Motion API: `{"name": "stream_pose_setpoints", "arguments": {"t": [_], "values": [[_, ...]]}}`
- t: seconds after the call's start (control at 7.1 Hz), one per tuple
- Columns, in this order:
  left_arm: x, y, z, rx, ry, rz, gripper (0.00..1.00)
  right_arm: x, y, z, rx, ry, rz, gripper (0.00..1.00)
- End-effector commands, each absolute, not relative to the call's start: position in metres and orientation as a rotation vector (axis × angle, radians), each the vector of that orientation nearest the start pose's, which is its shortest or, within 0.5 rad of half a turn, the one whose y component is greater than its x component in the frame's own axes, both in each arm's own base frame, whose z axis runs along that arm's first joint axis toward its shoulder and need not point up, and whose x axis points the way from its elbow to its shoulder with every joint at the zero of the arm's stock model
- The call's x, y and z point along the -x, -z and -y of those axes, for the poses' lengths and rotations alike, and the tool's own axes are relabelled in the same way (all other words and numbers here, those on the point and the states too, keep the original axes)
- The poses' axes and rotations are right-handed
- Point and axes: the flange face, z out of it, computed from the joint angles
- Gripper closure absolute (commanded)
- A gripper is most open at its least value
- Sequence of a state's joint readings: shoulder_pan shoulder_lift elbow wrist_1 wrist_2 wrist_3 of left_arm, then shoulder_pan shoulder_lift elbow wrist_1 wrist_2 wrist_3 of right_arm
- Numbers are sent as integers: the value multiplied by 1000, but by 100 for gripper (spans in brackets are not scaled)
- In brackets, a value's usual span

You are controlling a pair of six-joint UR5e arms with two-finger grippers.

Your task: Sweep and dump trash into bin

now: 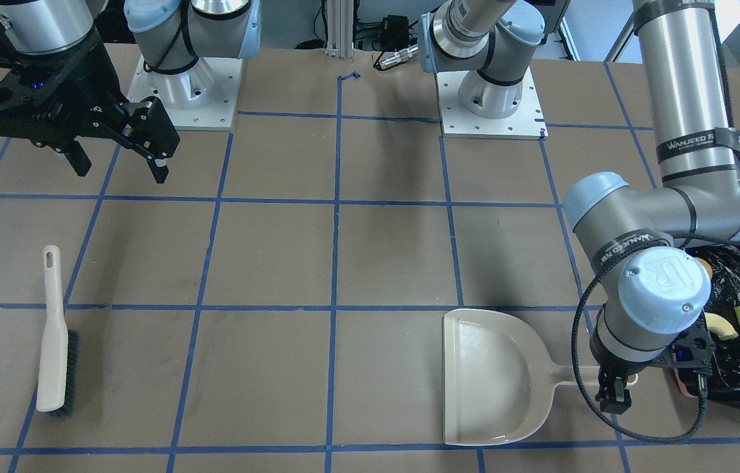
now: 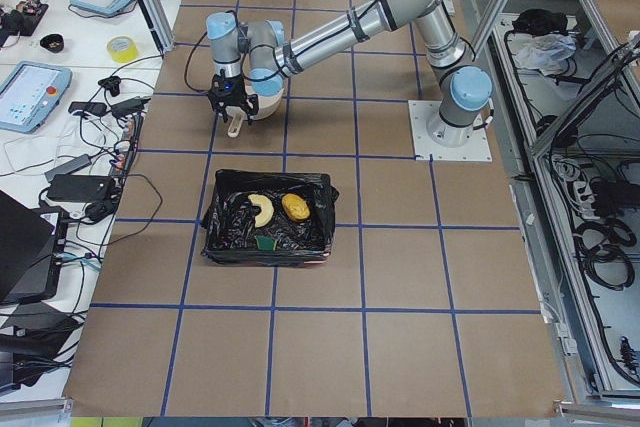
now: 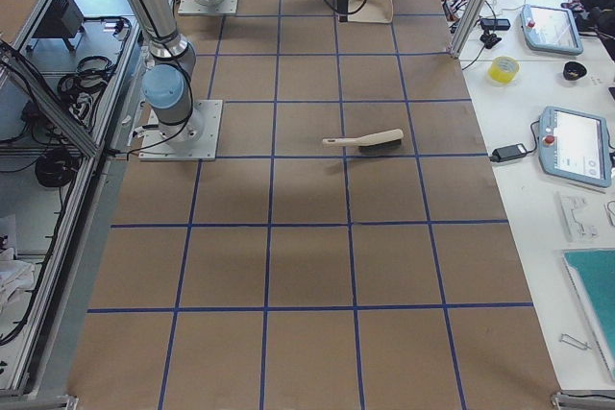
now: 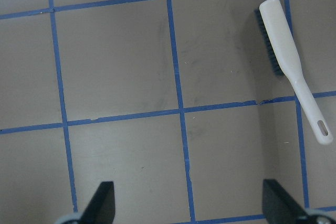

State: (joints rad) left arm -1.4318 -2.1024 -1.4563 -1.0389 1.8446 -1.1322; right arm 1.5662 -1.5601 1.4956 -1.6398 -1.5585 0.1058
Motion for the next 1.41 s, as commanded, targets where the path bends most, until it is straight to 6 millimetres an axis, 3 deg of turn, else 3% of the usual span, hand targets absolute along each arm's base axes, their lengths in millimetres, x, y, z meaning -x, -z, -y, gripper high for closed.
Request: {"name": "stream_pose_setpoints", "arguments": {"t": [0.0, 0.42, 0.56, 0.7, 0.85, 0.99, 1.13, 1.27], "values": [[14, -369, 684, 1319, 465, -2613, 6, -132, -527, 509, -171, 207, -3111, 0], [29, -472, 635, 807, 516, -2766, 0, -132, -527, 509, -171, 207, -3111, 0], [35, -482, 622, 744, 517, -2820, 0, -134, -529, 507, -167, 213, -3104, 0], [53, -484, 604, 711, 362, -2984, 0, -133, -528, 507, -168, 209, -3109, 0], [66, -466, 602, 706, 236, -3108, 0, -133, -528, 507, -168, 209, -3108, 0], [79, -466, 591, 572, 229, -3132, 0, -133, -528, 507, -168, 209, -3108, 0], [91, -452, 585, 625, 188, -3125, 0, -133, -528, 507, -168, 206, -3107, 0], [97, -455, 580, 649, 230, -3123, 0, -133, -528, 507, -168, 209, -3106, 0]]}}
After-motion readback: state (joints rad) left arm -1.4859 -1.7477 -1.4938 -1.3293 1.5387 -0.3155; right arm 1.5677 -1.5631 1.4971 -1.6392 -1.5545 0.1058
